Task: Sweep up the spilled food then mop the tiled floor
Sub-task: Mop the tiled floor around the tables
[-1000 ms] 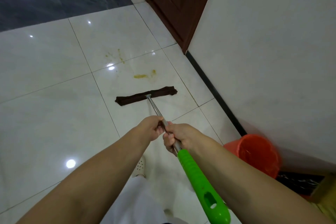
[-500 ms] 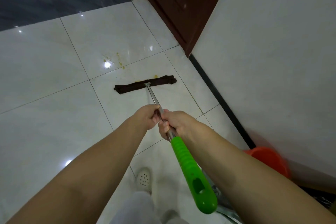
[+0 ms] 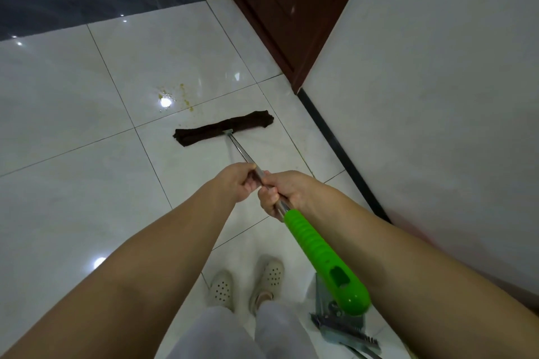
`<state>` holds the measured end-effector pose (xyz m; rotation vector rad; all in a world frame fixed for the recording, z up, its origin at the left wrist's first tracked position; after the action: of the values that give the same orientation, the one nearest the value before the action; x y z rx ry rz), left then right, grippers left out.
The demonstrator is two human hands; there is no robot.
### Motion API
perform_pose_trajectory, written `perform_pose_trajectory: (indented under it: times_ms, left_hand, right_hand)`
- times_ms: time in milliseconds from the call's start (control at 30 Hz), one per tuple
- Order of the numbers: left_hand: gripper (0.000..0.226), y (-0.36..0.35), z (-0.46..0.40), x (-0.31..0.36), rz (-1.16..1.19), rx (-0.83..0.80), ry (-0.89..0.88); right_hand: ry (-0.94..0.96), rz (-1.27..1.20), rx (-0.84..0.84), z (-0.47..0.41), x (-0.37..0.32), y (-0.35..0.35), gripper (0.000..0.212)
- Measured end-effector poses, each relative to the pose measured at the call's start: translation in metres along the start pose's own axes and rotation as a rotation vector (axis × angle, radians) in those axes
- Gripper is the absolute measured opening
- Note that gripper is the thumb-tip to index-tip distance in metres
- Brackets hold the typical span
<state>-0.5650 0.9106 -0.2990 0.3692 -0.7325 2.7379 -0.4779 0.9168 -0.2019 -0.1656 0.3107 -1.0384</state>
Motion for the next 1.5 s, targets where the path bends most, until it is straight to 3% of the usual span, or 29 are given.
perform_pose_trajectory:
  times_ms: [500, 733, 1133, 1333, 1500]
  left_hand:
    - [0.015, -0.101, 0.035, -0.119, -0.071, -0.173, 0.267]
    - [0.018, -0.129, 0.016, -0.108, -0.052, -0.109, 0.202]
    - [0.017, -0.085, -0.024, -0.030, 0.119, -0.029, -0.014]
    - [0.019, -0.054, -0.036, 0.037, 0.212, 0.044, -0.079]
    - [0.021, -0.032, -0.050, 0.113, 0.279, 0.055, -0.117]
  right_hand:
    - [-0.175, 0.195, -0.034, 0.087, 0.016, 0.135, 0.019]
    - [-0.170, 0.324, -0.024, 0.078, -0.023, 0.162, 0.012]
    - [-0.115, 0.397, -0.110, 0.016, -0.069, 0.087, 0.018]
    - [-0.113, 0.368, -0.148, -0.013, -0.101, 0.020, 0.032]
    - [-0.125, 0.308, -0.151, -0.029, -0.145, -0.047, 0.028]
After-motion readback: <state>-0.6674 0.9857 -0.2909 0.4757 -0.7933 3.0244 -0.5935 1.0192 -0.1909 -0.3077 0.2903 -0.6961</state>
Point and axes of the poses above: each hand's wrist, its own z-axis away from the middle knuckle, its own y-axis out of the back of the hand, x = y × z, the point moved 10 cm from there along -z, towards the middle knuckle, and after that the axes turned 7 degrees about -x, right-handed, at the moved point
